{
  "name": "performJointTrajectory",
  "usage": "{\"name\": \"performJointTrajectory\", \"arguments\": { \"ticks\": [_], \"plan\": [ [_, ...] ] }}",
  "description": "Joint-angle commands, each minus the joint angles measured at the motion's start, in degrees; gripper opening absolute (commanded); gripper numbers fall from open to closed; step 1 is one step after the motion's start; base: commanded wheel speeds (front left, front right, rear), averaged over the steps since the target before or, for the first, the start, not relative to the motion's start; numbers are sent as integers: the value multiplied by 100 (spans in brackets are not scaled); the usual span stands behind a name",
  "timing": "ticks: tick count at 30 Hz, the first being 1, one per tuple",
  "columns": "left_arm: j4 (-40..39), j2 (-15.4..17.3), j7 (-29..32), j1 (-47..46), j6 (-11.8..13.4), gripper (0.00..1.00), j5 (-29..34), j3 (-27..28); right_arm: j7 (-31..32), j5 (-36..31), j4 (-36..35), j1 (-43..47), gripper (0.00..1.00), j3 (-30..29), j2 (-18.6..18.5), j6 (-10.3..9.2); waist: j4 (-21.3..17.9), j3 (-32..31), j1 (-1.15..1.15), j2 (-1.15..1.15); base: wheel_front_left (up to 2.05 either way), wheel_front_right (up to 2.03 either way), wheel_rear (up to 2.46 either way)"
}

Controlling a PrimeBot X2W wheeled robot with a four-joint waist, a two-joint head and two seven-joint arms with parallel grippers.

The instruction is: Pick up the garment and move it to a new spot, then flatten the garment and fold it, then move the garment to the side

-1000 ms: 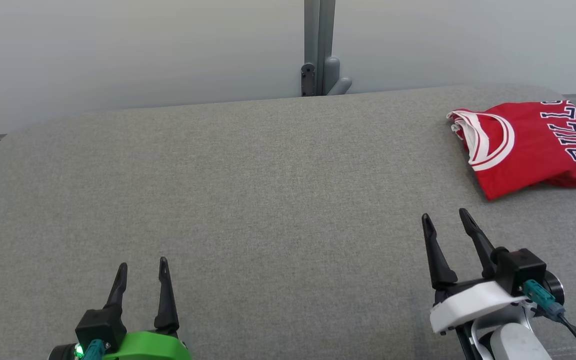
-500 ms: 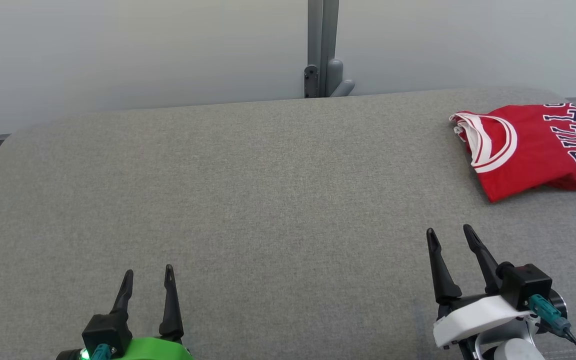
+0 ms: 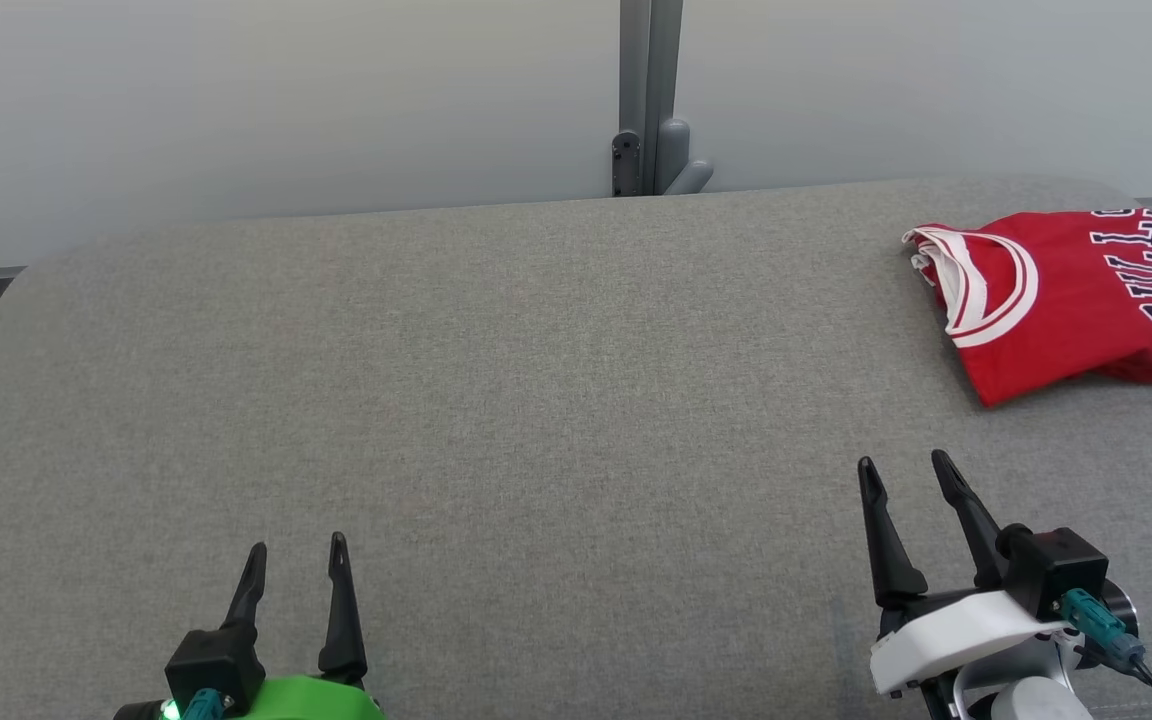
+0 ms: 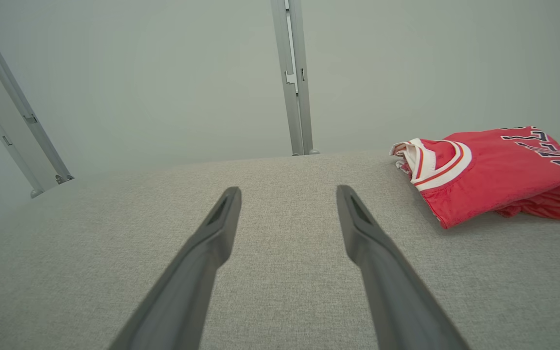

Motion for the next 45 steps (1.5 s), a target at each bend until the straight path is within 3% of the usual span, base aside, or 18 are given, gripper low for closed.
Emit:
{"name": "performJointTrajectory", "arguments": {
  "ticks": [1, 6, 7, 10, 28, 45],
  "plan": [
    [-5, 10, -18, 13, 21, 100, 41, 12, -27, 36, 20, -9, 100, -13, -10, -7, 1, 1, 0, 0, 0, 0, 0],
    [51, 10, -18, 8, -11, 100, -2, -16, -33, 81, 51, -34, 100, -3, -10, -7, 2, 2, 0, 0, 0, 0, 0],
    [56, 11, -17, 1, -10, 0, 12, -17, -34, 83, 57, -36, 0, -4, -11, -7, 2, 3, 0, 0, 0, 0, 0],
    [175, -10, 25, 26, -4, 0, -22, -28, 9, 52, 152, 48, 0, 15, 10, 1, 3, 3, 0, 0, 0, 0, 0],
    [98, -6, 545, -174, -249, 0, -1875, 289, 390, 2054, 100, -9, 0, -136, -83, 0, 5, 28, 0, 0, 0, 0, 0],
    [39, -2, 922, -314, -427, 0, -3222, 518, 702, 3475, 69, -57, 0, -285, -120, -1, 8, 50, 0, 0, 0, 0, 0]
  ]
}}
